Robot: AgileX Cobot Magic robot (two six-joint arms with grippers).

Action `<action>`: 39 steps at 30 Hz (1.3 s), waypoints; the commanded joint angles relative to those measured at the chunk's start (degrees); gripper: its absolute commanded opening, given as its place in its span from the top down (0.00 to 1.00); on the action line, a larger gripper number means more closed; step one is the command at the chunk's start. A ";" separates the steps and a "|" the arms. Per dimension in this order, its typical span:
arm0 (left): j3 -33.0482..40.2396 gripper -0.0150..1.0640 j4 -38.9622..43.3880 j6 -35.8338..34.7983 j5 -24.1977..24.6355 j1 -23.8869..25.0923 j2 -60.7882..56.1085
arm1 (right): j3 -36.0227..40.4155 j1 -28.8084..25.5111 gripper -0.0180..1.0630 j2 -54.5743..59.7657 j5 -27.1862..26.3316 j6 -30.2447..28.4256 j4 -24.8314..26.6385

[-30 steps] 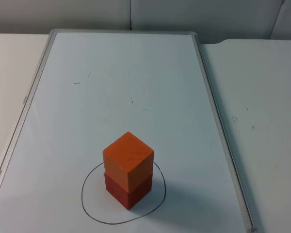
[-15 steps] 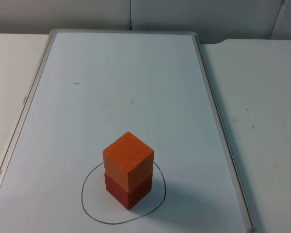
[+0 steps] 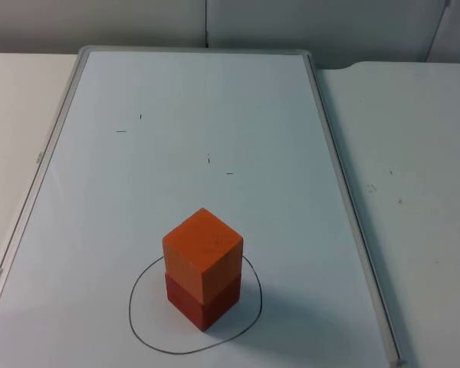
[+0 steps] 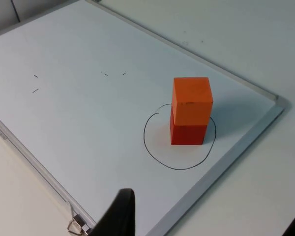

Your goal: Pick up one cube with the left hand and another cube with the right hand. First place the cube in the right hand at the target position, then stack the cube in the left hand on top.

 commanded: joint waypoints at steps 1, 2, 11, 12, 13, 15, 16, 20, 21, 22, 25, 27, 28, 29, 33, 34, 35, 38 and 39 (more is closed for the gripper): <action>0.46 0.01 0.03 -0.43 -0.74 -0.12 -0.27 | 0.24 -1.17 0.01 -0.20 -0.61 -0.34 0.23; 0.46 0.01 0.03 -0.43 -0.74 -0.12 -0.27 | 0.24 -1.30 0.01 -0.20 -0.61 -0.22 0.23; 0.46 0.01 0.03 -0.43 -0.74 -0.12 -0.27 | 0.24 -1.30 0.01 -0.20 -0.61 -0.22 0.23; 0.46 0.01 0.03 -0.43 -0.74 -0.12 -0.27 | 0.24 -1.30 0.01 -0.20 -0.61 -0.22 0.23; 0.46 0.01 0.03 -0.43 -0.74 -0.12 -0.27 | 0.24 -1.30 0.01 -0.20 -0.61 -0.22 0.23; 0.46 0.01 0.03 -0.43 -0.74 -0.12 -0.27 | 0.24 -1.30 0.01 -0.20 -0.61 -0.22 0.23; 0.46 0.01 0.03 -0.43 -0.74 -0.12 -0.27 | 0.24 -1.30 0.01 -0.20 -0.61 -0.22 0.23; 0.46 0.01 0.03 -0.43 -0.74 -0.12 -0.27 | 0.24 -1.30 0.01 -0.20 -0.61 -0.22 0.23; 0.46 0.01 0.03 -0.43 -0.74 -0.12 -0.27 | 0.24 -1.30 0.01 -0.20 -0.61 -0.22 0.23; 0.46 0.01 0.03 -0.43 -0.72 -0.10 -0.27 | 0.24 -1.30 0.01 -0.20 -0.61 -0.22 0.23; 0.46 0.01 0.03 -0.43 -0.72 1.87 -0.27 | 0.24 -1.30 0.01 -0.20 -0.61 -0.22 0.23; 0.46 0.01 0.03 -0.43 -0.72 7.15 -0.27 | 0.24 -1.30 0.01 -0.20 -0.61 -0.22 0.23; 0.46 0.01 0.03 -0.43 -0.72 8.52 -0.27 | 0.24 -1.30 0.01 -0.20 -0.61 -0.22 0.23; 0.46 0.01 0.03 -0.43 -0.72 12.83 -0.27 | 0.24 -1.30 0.01 -0.20 -0.61 -0.22 0.23; 0.46 0.01 0.03 -0.43 -0.72 20.47 -0.27 | 0.24 -1.30 0.01 -0.20 -0.61 -0.22 0.23; 0.46 0.01 0.03 -0.43 -0.72 22.85 -0.27 | 0.24 -1.30 0.01 -0.20 -0.61 -0.22 0.23; 0.46 0.01 0.03 -0.43 -0.72 24.62 -0.27 | 0.24 -1.30 0.01 -0.20 -0.61 -0.22 0.23; 0.46 0.01 0.03 -0.43 -0.72 28.35 -0.27 | 0.24 -1.30 0.01 -0.20 -0.61 -0.22 0.23; 0.46 0.01 0.03 -0.43 -0.72 29.61 -0.27 | 0.24 -1.30 0.01 -0.20 -0.61 -0.22 0.23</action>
